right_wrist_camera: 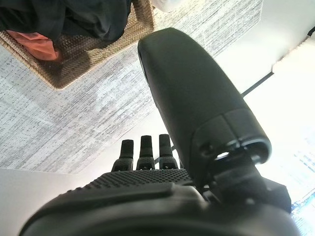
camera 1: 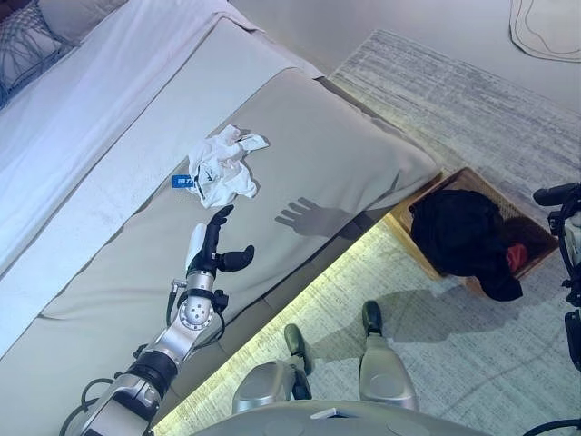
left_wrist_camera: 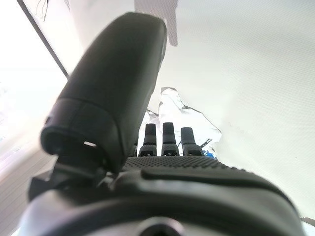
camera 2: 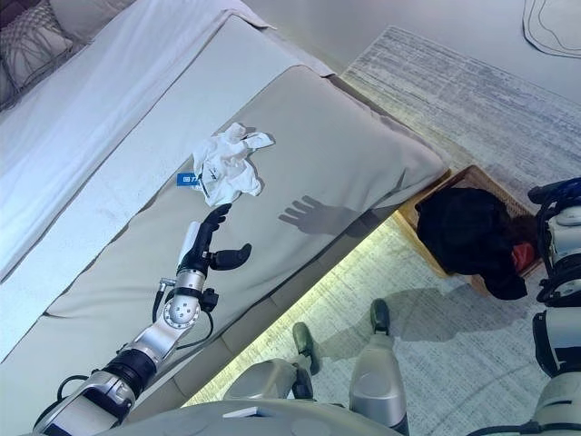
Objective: Pick up the clothes from the bed and place them into the basket
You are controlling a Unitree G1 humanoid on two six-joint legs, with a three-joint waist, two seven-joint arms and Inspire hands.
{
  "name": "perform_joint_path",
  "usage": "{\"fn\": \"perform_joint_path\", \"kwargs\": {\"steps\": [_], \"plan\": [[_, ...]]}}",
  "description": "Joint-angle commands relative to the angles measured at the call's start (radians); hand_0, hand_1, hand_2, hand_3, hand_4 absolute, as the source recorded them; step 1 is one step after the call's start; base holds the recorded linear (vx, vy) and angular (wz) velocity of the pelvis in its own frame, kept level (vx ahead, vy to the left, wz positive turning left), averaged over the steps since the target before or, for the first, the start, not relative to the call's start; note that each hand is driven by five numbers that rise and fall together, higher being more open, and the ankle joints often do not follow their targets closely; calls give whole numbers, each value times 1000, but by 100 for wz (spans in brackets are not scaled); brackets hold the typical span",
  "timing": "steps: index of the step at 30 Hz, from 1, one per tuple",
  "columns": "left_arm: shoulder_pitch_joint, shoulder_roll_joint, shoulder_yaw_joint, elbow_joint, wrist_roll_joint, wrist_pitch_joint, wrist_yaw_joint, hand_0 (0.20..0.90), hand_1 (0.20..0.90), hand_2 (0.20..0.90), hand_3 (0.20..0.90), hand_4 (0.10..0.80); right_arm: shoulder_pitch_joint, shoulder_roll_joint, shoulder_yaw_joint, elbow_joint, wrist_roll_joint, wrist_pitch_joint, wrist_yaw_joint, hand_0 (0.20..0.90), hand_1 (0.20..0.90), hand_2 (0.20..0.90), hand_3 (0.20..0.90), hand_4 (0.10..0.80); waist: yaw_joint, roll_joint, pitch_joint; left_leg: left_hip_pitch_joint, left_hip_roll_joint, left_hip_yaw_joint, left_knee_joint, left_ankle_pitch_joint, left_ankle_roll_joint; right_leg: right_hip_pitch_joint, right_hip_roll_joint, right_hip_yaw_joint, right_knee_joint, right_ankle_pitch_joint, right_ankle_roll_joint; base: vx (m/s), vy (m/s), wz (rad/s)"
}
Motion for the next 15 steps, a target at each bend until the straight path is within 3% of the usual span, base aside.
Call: {"fn": "perform_joint_path", "kwargs": {"steps": [1,5,15], "plan": [[-18,63,31,-41,11,-60,63,900,900,900,900,800,-84,-28,54,-107,-16,-94,-28,900,900,900,900,800,23,-116,-123,25,60,-33,2,-71,-73,46,-19,-20,11,-96,-10,0,0,0],[-12,57,67,-22,2,-40,68,900,900,900,900,800,-35,30,82,-213,-14,-79,40,900,900,900,900,800,37,-148,-137,23,64,-45,2,-71,-70,56,-22,-35,11,-98,-12,8,-41,3],[23,43,171,19,-12,-9,87,900,900,900,900,800,17,151,166,-438,-79,-121,31,900,900,900,900,800,99,-208,-180,25,71,-97,2,-69,-62,107,-18,-103,11,-124,-25,32,-69,16]]}}
